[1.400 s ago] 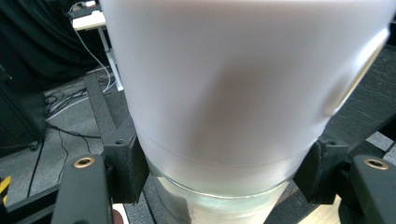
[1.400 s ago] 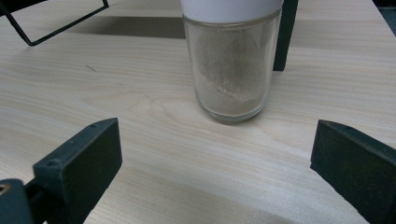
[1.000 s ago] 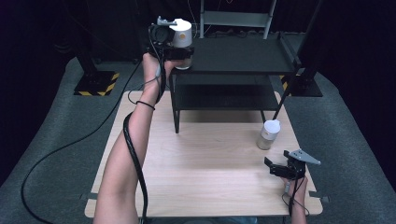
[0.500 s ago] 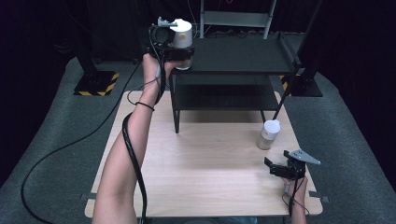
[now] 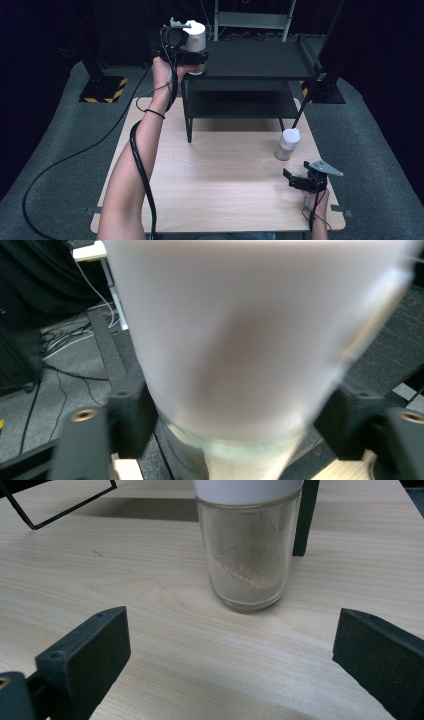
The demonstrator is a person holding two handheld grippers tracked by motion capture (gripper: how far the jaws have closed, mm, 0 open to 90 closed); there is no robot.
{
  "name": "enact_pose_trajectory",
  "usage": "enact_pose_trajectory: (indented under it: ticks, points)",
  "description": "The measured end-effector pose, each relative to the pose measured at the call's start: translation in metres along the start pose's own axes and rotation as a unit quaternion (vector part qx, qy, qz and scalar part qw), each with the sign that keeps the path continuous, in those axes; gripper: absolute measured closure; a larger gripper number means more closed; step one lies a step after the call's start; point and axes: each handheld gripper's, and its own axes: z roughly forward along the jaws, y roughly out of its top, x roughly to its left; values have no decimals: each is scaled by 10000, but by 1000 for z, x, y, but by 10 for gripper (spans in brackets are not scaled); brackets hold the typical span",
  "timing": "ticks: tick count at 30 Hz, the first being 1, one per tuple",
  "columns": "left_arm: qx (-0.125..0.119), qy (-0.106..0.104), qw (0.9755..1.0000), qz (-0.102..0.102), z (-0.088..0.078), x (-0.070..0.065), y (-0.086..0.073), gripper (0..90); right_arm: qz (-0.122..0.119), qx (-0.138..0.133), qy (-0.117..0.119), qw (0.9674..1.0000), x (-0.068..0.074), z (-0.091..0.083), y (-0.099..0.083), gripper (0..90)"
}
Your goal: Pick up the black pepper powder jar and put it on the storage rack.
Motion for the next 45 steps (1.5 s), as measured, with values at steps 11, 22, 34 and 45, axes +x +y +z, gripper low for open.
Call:
enact_pose_trajectory:
  ticks: [11,22,34,45]
  points:
    - [638,-14,9974,336,-23,-7,13,1,-2,0,4,10000,0,0,0,10]
    - [1213,-293,9856,1138,-46,-23,-32,1,-7,11,-4,10000,0,0,0,10]
    - [1805,-563,9748,1187,-28,-21,-163,1,-29,27,-18,10000,1,0,1,9]
    - [1947,-376,9787,527,-17,-20,-274,0,-72,56,-44,9999,3,1,2,9]
